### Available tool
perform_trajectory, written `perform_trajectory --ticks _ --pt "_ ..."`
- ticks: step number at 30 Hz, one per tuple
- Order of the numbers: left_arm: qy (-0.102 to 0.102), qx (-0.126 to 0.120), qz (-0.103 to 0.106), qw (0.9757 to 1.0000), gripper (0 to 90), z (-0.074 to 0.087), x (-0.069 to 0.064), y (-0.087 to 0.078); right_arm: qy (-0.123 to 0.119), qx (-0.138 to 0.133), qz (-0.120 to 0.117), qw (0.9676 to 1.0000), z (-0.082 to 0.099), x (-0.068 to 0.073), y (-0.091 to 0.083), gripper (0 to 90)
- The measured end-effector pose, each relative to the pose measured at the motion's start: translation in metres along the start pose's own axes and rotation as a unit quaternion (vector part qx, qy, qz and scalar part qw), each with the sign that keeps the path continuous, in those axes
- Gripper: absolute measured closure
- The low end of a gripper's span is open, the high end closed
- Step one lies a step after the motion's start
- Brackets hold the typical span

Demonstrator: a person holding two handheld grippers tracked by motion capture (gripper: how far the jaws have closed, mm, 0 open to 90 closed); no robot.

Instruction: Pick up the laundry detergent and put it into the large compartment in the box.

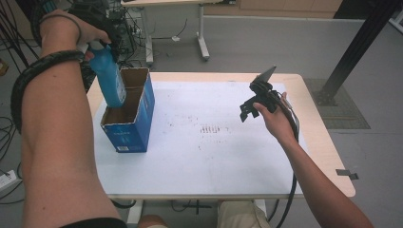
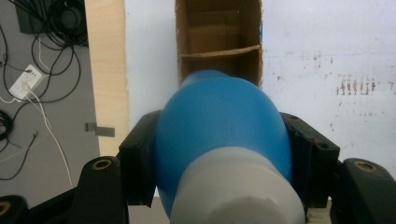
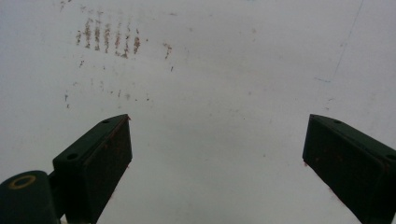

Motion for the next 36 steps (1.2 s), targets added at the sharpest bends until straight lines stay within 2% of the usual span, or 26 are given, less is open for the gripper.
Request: perform_trajectory --ticks 22,36 --pt "0.012 0.005 0.013 0.9998 37.4 0.004 -0.003 0.024 -0.005 0.000 0.000 1.0000 0.002 0.007 0.002 7.9" --pt "0.016 0.022 0.014 0.9995 37.4 0.001 -0.006 0.069 -0.006 0.004 0.004 1.0000 0.000 0.011 0.004 7.9"
Point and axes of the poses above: each handheld gripper's, and its own axes: y roughly forward along the jaws, z roughly out of its underside, x roughly to its left, the point moved 1 cm from there along y, roughly forward along the jaws, and after that the axes turned 3 degrees about -z, right-handed, at the moved point
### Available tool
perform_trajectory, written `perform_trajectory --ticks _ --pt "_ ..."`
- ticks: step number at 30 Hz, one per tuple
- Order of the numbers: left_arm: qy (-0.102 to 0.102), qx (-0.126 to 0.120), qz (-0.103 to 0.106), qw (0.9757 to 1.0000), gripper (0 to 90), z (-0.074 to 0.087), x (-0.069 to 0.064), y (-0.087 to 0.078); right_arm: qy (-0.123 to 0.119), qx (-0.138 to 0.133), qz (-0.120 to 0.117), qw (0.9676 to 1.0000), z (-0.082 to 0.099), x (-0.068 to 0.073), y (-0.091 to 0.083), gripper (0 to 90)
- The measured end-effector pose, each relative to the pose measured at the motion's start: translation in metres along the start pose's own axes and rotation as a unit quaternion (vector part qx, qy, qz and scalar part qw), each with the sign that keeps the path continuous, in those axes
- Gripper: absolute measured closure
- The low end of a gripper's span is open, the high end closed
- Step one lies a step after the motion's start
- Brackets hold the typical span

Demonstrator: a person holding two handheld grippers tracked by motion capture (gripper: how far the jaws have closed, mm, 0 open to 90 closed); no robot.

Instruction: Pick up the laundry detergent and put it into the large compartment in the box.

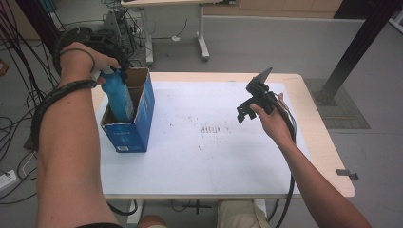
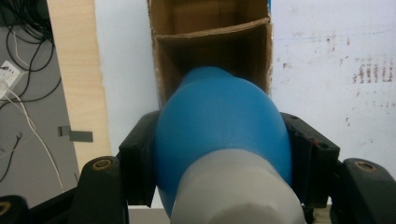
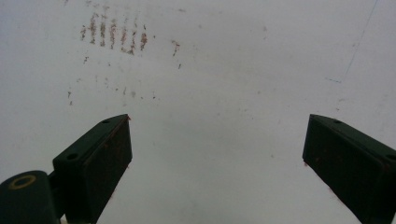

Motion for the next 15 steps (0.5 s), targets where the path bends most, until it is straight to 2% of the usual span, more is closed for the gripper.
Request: perform_trajectory --ticks 8,15 --pt "0.008 0.005 -0.005 0.9999 37.4 -0.001 -0.002 0.028 -0.001 0.003 0.002 1.0000 -0.001 0.000 0.005 7.9" --pt "0.011 0.003 -0.006 0.9999 37.4 0.000 -0.005 0.044 0.000 0.006 0.001 1.0000 -0.003 0.001 0.007 7.9"
Point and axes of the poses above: each handheld gripper's, and its own axes: y roughly forward along the jaws, z roughly out of its underside, x roughly to its left, the point moved 1 cm from there along y, roughly forward along the jaws, and after that the axes turned 3 degrees about -z, right-handed, at the moved point
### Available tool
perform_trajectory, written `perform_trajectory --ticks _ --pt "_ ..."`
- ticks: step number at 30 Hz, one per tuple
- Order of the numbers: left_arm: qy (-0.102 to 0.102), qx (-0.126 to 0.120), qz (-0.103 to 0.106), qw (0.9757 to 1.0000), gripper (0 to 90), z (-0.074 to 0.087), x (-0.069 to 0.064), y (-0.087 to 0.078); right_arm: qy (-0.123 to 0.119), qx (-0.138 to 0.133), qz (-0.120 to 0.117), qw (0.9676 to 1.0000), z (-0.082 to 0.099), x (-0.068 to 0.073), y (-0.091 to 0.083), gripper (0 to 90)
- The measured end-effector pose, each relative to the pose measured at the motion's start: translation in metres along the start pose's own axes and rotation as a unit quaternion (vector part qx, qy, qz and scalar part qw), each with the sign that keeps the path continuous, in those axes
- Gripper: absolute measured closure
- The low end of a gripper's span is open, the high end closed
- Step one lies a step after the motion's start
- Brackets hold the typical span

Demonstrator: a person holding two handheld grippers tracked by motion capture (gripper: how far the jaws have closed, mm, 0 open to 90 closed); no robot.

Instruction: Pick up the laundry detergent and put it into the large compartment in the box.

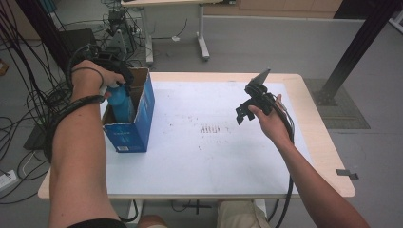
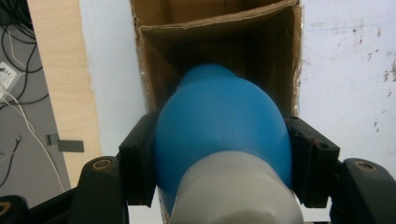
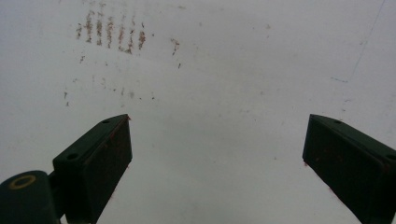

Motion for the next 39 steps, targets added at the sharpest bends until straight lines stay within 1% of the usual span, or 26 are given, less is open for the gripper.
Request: perform_trajectory --ticks 5,7,11,18,22,30,34,35,38,39 --pt "0.005 -0.003 0.000 1.0000 37.4 0.001 -0.003 0.008 0.001 0.002 0.000 1.0000 -0.001 0.001 0.001 7.9" --pt "0.004 -0.004 0.000 1.0000 37.3 0.002 -0.004 0.011 0.001 0.003 0.000 1.0000 -0.001 0.001 0.002 7.9" --pt "0.009 -0.002 -0.003 1.0000 37.4 0.002 -0.007 0.017 0.000 0.003 0.000 1.0000 0.000 0.001 0.003 7.9" --pt "0.012 0.003 0.000 0.9999 37.4 0.003 -0.009 0.030 0.002 0.005 0.000 1.0000 0.000 -0.001 0.005 7.9" --pt "0.018 0.006 -0.003 0.9998 37.3 0.001 -0.012 0.037 0.004 0.005 -0.001 1.0000 0.000 -0.002 0.006 7.9" --pt "0.027 0.013 -0.006 0.9996 37.3 -0.001 -0.015 0.047 0.006 0.005 -0.002 1.0000 0.000 -0.005 0.008 7.9" --pt "0.029 0.007 -0.009 0.9995 37.3 0.003 -0.017 0.052 0.006 0.008 -0.002 0.9999 -0.001 -0.006 0.009 7.9" --pt "0.027 0.002 -0.007 0.9996 37.3 0.004 -0.016 0.052 0.006 0.007 -0.001 1.0000 -0.001 -0.006 0.009 7.9" --pt "0.027 0.003 -0.008 0.9996 37.3 0.004 -0.016 0.052 0.005 0.009 -0.001 0.9999 -0.002 -0.006 0.010 7.9" --pt "0.030 0.005 -0.008 0.9995 37.3 0.004 -0.016 0.052 0.005 0.008 -0.001 1.0000 -0.002 -0.006 0.010 7.9"
Point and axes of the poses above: each handheld gripper's, and its own axes: y roughly forward along the jaws, z roughly out of its underside, x roughly to its left, the point moved 1 cm from there along y, roughly forward along the jaws, and after that the axes turned 3 degrees about -z, right-handed, at the moved point
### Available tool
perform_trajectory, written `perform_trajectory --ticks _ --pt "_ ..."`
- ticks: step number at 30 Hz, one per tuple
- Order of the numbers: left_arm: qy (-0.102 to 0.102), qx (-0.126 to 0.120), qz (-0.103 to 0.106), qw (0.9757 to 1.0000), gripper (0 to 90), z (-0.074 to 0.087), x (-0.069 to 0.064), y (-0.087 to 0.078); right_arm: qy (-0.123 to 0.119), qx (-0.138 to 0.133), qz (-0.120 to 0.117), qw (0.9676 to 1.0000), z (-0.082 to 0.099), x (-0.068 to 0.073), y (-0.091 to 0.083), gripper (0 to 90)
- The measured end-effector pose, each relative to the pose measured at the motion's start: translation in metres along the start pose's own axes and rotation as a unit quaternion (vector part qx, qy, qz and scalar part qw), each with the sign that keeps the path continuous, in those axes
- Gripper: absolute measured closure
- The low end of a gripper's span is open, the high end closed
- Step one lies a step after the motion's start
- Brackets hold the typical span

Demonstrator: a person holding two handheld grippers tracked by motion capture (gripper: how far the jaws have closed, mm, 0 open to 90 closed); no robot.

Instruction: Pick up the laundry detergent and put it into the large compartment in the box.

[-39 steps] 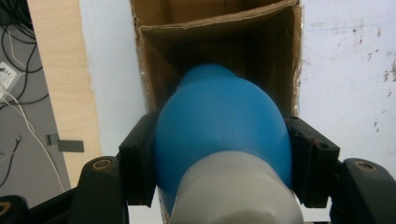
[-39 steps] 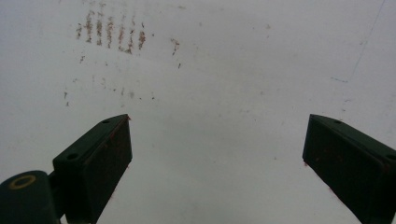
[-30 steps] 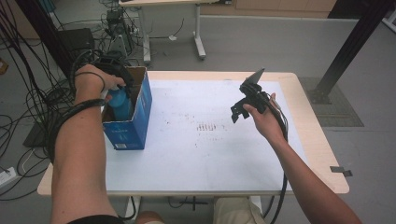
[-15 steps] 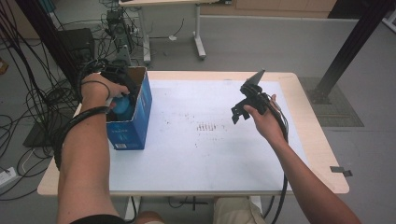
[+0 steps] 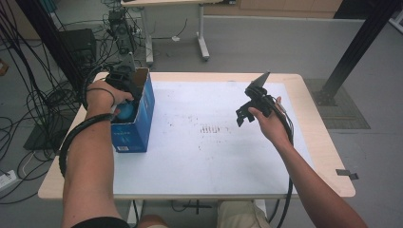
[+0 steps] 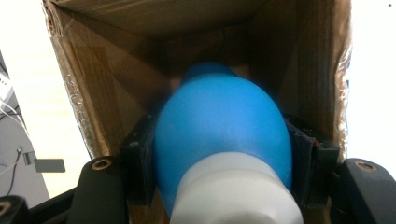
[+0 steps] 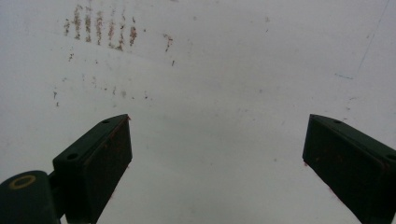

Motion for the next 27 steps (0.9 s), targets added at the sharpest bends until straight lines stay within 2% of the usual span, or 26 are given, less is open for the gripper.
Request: perform_trajectory --ticks 27 --pt "-0.007 -0.001 -0.002 1.0000 37.1 -0.0019 -0.0011 0.0015 0.000 -0.003 -0.004 1.0000 0.0007 -0.0006 -0.0027 7.9"
Point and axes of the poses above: each handheld gripper's, and its own axes: y roughly forward along the jaws, z roughly out of its underside, x roughly to its left, the point moved 1 cm from there along y, roughly forward along the jaws, and after that the axes turned 3 degrees about -z, right-handed, at the moved point
